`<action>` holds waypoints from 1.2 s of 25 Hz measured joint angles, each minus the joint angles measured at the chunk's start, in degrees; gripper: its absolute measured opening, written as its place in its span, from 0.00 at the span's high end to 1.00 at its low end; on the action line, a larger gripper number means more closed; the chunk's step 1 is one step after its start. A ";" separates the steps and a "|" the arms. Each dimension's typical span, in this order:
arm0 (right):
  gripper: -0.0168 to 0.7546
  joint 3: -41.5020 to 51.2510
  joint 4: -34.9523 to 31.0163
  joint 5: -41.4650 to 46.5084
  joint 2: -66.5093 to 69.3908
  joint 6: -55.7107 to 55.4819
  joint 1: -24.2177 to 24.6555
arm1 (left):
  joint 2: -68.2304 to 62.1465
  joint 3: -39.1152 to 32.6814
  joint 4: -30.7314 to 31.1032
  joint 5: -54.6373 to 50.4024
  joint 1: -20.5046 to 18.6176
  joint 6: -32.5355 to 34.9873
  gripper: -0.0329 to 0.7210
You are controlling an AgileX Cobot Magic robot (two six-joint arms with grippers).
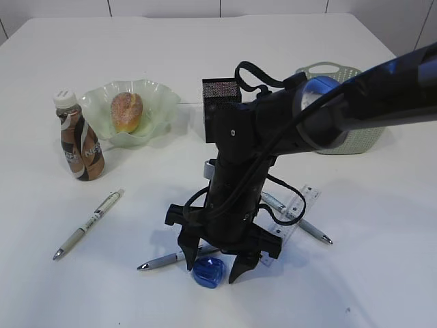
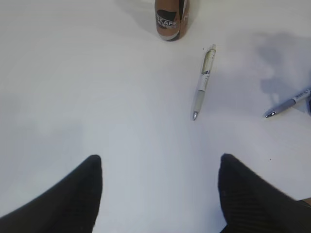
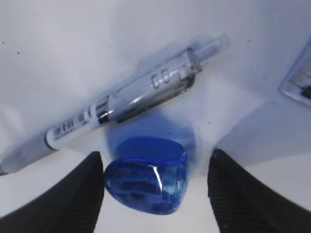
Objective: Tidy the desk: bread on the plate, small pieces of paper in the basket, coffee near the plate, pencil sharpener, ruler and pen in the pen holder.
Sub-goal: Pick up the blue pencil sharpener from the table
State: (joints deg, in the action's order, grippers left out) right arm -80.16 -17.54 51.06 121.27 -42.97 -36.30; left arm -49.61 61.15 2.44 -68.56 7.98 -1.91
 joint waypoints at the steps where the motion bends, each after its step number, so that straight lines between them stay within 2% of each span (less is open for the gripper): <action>1: 0.30 0.00 0.24 0.00 0.00 0.00 0.00 | 0.00 0.00 0.00 0.00 0.00 0.00 0.26; 25: 0.30 0.00 1.54 0.33 0.09 0.00 0.00 | 0.00 0.00 0.23 0.00 0.00 0.00 0.26; 30: 0.31 0.00 3.53 0.52 0.09 0.00 0.00 | 0.00 0.00 0.99 0.00 0.00 0.00 0.26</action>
State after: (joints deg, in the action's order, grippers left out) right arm -80.16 -14.01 51.58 121.36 -42.97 -36.30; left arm -49.61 61.15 3.43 -68.56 7.98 -1.91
